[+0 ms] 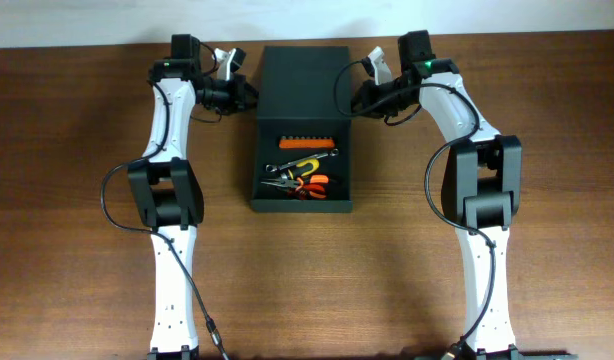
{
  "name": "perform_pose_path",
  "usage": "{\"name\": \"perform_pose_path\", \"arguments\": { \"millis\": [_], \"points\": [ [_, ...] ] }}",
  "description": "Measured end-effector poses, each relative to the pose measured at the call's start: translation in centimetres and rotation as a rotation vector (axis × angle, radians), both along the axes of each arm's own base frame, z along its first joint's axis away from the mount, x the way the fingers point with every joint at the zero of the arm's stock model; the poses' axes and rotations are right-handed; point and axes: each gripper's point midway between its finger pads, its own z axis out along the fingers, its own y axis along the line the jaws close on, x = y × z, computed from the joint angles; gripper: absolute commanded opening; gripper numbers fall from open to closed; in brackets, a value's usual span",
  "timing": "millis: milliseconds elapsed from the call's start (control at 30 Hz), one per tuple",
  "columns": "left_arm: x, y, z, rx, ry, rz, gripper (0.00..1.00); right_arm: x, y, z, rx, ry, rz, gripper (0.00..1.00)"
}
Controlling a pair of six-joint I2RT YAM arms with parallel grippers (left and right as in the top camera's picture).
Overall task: Pack container
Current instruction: 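Bring both grippers to the raised lid at the box's back edge, then push the lid forward with both grippers to close the box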
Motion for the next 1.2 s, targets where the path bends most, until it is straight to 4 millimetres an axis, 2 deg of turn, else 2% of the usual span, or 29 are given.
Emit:
{"name": "perform_pose_path", "arguments": {
  "millis": [233,500,700,833,1000,1067,1200],
  "points": [
    [-0.1,-0.4,0.7,-0.048,-0.004,-0.014,0.02,0.7,-0.4,0.7,0.045,-0.020,-0.008,0.04],
    [0.6,-1.4,3.3,-0.169,-0.080,-0.048,0.02,0.5,-0.8,3.4,0.241,-0.023,0.030,0.04],
    [1.0,-1.7,6.3,-0.213,-0.132,-0.059,0.02,0.0,-0.5,5.0,0.318,0.003,0.050,0.04],
    [1.5,-1.7,9.3,-0.217,-0.205,-0.064,0.02,0.0,-0.3,6.1,0.339,0.003,0.059,0.04],
    [0.8,-1.5,12.9,-0.219,-0.237,-0.062,0.02,-0.3,-0.3,7.3,0.338,0.016,0.054,0.04],
    [0.4,-1.4,13.2,-0.220,-0.216,-0.058,0.02,-0.6,-0.4,8.1,0.321,0.023,0.045,0.04],
    [-1.1,-1.3,12.3,-0.214,-0.110,-0.050,0.02,-1.4,-0.8,11.1,0.267,-0.006,0.034,0.04]
  ]
}}
